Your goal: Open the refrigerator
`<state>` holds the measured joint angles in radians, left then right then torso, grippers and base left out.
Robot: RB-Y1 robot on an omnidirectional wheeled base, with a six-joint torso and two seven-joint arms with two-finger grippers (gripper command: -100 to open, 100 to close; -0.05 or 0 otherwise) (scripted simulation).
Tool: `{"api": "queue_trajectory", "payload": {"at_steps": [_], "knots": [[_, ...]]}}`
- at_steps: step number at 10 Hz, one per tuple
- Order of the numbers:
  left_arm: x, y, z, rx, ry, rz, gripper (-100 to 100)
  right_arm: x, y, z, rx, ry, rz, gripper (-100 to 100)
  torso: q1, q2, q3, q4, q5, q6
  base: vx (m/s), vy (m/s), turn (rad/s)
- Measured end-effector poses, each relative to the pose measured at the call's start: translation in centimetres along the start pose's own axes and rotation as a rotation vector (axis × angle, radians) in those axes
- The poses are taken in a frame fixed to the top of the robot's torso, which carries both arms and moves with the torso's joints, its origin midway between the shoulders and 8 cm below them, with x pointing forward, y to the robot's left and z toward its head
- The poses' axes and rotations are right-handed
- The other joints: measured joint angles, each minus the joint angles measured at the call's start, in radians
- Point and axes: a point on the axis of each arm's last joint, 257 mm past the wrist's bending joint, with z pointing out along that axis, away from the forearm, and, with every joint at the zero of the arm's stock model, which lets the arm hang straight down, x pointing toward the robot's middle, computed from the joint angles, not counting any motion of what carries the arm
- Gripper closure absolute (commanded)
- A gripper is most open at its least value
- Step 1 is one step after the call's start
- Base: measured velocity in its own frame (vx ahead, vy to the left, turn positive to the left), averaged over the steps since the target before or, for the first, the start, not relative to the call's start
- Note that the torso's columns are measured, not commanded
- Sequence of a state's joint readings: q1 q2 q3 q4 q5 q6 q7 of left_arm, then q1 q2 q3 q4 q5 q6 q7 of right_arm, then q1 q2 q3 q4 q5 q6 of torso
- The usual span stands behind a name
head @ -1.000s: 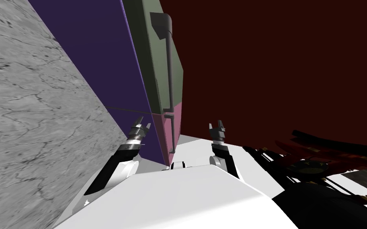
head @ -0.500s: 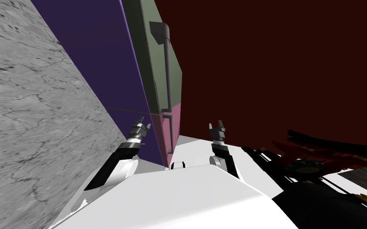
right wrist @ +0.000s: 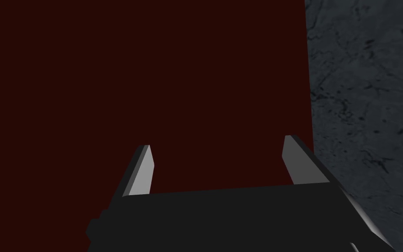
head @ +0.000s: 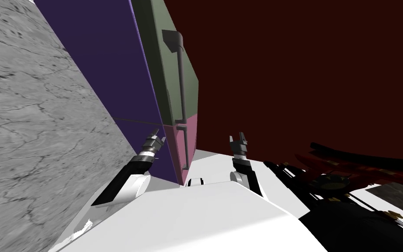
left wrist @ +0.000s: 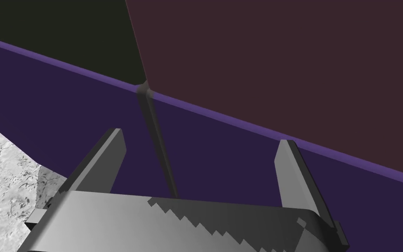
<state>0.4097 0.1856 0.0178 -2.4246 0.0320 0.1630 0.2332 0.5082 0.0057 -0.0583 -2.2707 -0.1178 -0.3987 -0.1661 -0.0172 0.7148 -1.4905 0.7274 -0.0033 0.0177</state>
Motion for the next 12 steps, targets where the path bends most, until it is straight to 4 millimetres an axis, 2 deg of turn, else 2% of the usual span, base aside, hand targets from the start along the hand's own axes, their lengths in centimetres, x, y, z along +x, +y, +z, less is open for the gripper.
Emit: {"api": "queue_trajectory", "payload": {"at_steps": [5,12], "knots": [[0.2,1.4,0.2,-0.077,0.008,0.006,-100,0.0,0.0,0.0,0.0,0.0,0.0,0,0.016,-0.013,-0.009,-0.003,0.005,-0.004,-0.005,-0.057,-0.038],[0.1,1.7,0.4,-0.153,0.013,0.037,-100,0.0,0.0,0.0,0.0,0.0,0.0,0,0.015,-0.02,-0.013,-0.006,0.005,-0.001,0.002,-0.036,-0.031]]}}
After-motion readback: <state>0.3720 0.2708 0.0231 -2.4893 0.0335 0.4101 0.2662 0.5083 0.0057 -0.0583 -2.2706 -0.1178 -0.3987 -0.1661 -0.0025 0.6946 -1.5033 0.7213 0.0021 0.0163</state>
